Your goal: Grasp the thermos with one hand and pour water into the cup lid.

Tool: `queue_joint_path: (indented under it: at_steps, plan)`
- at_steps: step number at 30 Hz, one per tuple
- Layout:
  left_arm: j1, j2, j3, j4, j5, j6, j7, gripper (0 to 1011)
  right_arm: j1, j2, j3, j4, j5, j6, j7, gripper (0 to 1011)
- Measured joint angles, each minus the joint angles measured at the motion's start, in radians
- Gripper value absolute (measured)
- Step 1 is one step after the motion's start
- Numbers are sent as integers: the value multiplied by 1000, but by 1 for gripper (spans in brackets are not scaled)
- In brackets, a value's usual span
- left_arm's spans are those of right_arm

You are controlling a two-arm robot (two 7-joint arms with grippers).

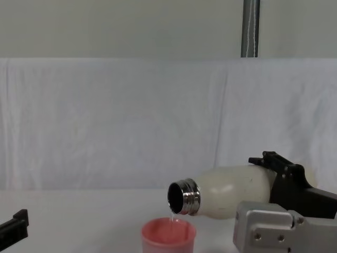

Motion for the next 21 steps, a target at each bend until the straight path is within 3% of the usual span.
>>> queue_joint_path:
  at_steps: [21]
  plan:
    - [0,0,0,0,0,0,0,1001,3,-6,-5,8,2,-2,-1,963]
